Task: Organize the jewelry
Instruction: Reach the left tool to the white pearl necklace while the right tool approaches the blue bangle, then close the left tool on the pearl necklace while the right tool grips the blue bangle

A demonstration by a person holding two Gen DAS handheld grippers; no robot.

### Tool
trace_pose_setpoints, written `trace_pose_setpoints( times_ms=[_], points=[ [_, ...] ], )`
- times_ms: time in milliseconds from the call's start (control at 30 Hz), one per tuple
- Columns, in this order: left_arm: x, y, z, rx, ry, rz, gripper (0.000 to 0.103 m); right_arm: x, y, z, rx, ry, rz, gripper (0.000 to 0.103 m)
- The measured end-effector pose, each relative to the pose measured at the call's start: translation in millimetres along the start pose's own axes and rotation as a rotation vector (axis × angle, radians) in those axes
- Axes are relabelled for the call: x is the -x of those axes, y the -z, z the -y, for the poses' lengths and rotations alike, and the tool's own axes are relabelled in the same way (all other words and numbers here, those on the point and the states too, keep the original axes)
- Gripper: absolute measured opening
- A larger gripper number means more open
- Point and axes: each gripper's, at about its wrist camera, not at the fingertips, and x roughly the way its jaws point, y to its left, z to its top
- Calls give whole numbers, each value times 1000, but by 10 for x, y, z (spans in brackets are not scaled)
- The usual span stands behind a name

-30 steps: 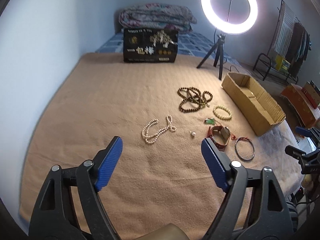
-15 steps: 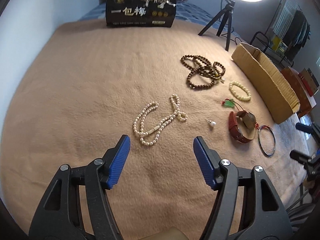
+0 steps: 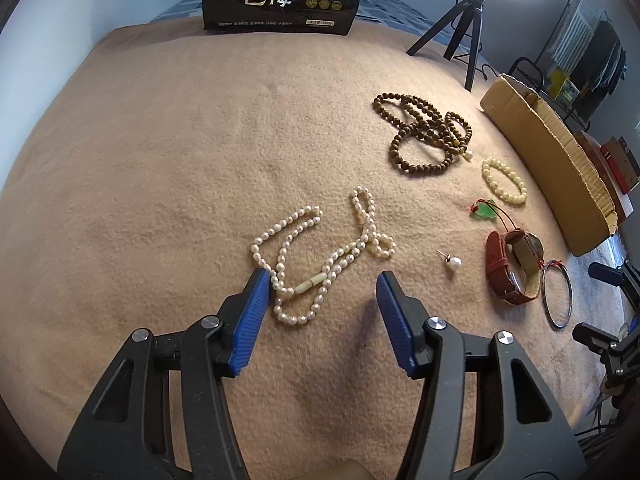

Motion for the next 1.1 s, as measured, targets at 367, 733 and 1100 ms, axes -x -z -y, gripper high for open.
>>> trace_pose_setpoints(
  times_ms=[367, 733, 1100],
  points=[
    [-90, -40, 62, -40, -19, 11, 29, -233, -51, -105, 21, 2, -53, 103],
    [-102, -49, 74, -24, 14, 26, 18, -289, -49, -136, 49, 27, -64, 91],
    [37, -33, 155, -4, 33, 54, 17, -117, -63, -53, 13, -13, -40, 70]
  ],
)
